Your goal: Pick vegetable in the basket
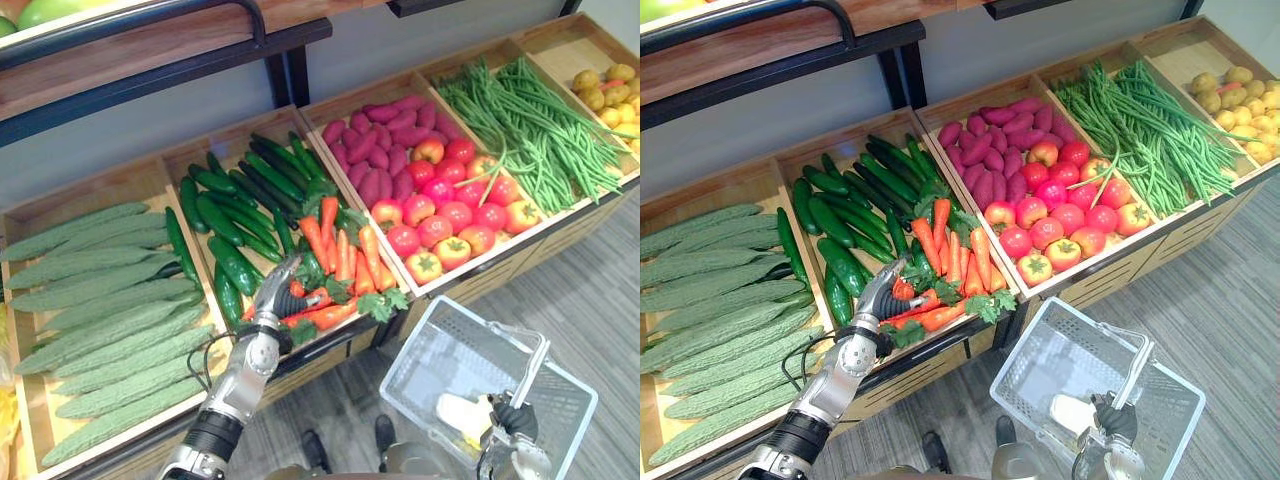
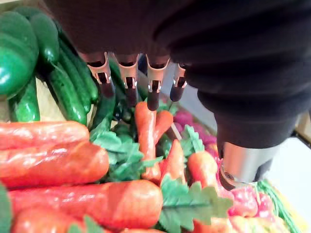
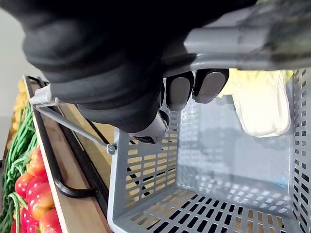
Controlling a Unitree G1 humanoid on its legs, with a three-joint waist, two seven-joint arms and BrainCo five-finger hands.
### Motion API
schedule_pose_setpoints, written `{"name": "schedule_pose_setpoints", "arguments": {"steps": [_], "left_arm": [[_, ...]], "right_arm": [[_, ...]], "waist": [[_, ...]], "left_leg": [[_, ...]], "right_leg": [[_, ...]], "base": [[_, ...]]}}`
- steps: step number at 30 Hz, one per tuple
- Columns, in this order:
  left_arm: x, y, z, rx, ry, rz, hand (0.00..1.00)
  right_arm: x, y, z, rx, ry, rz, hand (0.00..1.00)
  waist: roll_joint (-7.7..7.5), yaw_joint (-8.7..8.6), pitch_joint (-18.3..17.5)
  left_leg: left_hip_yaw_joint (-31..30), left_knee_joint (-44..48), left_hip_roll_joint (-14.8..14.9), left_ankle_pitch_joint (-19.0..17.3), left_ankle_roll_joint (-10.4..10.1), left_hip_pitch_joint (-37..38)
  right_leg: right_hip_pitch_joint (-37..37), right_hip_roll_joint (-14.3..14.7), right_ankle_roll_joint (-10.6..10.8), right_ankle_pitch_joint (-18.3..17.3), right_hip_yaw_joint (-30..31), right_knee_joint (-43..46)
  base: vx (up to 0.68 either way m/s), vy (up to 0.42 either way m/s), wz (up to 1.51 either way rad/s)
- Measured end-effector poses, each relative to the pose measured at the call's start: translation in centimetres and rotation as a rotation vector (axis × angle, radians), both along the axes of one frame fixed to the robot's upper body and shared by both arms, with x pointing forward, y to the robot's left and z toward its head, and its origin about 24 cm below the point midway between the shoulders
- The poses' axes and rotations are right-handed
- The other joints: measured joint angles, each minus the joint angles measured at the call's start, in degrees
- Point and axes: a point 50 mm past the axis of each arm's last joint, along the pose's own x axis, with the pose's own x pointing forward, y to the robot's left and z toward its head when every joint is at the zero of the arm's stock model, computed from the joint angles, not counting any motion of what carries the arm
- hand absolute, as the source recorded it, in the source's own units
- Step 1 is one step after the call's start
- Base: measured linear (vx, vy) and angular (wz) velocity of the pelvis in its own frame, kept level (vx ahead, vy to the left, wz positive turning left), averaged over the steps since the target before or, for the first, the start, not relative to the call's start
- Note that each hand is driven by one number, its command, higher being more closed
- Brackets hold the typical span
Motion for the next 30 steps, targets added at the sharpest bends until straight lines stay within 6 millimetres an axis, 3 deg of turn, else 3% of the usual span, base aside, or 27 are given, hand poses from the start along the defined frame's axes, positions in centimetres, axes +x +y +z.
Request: {"name": "schedule_pose_setpoints", "arguments": {"steps": [10, 15, 30], "left_arm": [[0.6, -0.7, -1.7, 0.190, 0.057, -0.104, 0.00], [1.5, -0.8, -1.8, 0.294, 0.043, -0.114, 0.00], [6.2, -0.6, 3.1, 0.398, -0.152, -0.016, 0.00]], "right_arm": [[0.2, -0.2, 0.2, -0.007, -0.008, 0.007, 1.00], [1.1, -0.1, 0.5, -0.016, -0.028, 0.044, 1.00], [2.4, 0.0, 1.2, -0.027, -0.083, 0.063, 1.00]], "waist": [[-0.08, -0.32, 0.03], [-0.18, -1.71, 0.12], [-0.24, -1.65, 4.17]], "left_leg": [[0.28, -0.01, 0.00, 0.00, -0.01, -0.94], [0.92, 0.00, -0.02, 0.08, 0.02, -2.48], [3.41, 0.00, -0.04, 0.06, 0.04, -4.94]], "right_leg": [[-0.79, 0.10, 0.03, 0.34, 0.11, -0.59], [-2.50, 0.13, -0.06, 0.75, 0.50, -0.63], [-6.95, 0.15, -0.12, 0.86, 3.75, 1.72]], "base": [[0.00, -0.001, -0.02], [0.00, -0.002, -0.05], [-0.01, -0.004, -0.10]]}}
